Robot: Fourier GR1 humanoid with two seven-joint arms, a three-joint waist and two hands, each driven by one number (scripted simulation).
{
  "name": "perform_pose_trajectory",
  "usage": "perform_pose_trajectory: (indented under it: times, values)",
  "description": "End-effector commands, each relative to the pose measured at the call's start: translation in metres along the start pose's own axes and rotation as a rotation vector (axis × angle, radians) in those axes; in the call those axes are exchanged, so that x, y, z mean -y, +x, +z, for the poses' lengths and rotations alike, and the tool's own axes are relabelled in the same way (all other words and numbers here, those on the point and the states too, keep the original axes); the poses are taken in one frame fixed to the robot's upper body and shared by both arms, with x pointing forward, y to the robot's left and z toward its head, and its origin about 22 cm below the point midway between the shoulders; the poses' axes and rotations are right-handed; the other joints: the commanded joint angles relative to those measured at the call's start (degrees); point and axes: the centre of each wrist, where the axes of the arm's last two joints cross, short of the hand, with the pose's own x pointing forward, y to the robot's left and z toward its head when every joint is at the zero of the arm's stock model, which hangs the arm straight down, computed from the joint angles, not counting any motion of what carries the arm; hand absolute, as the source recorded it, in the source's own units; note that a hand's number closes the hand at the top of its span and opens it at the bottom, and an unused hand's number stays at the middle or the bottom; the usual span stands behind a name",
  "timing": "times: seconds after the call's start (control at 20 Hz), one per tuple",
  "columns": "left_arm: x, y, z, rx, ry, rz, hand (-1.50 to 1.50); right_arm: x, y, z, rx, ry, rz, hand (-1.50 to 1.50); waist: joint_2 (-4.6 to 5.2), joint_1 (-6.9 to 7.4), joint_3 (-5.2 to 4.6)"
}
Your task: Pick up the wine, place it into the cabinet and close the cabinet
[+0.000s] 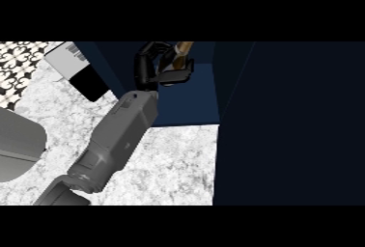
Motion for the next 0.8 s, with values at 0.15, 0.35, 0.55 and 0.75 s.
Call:
perform_pose_trajectory:
  times: [0.15, 0.35, 0.55, 0.75]
  values:
    - [-0.006, -0.007, -0.001, -0.052, 0.035, 0.078, 1.5, -0.002, 0.019, 0.016, 0.04, 0.037, -0.023, -1.5, 0.32, -0.46, -0.1]
    - [-0.015, -0.012, -0.002, -0.041, 0.059, 0.057, 1.5, 0.002, 0.02, 0.01, 0.054, 0.054, -0.02, -1.5, 0.53, -0.39, -0.08]
    - [-0.016, -0.012, -0.004, -0.044, 0.045, 0.029, 1.5, -0.013, 0.013, 0.01, 0.045, 0.034, -0.026, -1.5, 0.45, -0.23, -0.09]
    - [-0.029, -0.018, -0.004, -0.065, 0.047, -0.004, -1.5, -0.01, 0.024, 0.01, 0.05, 0.05, -0.016, -1.5, 0.48, -0.36, -0.13]
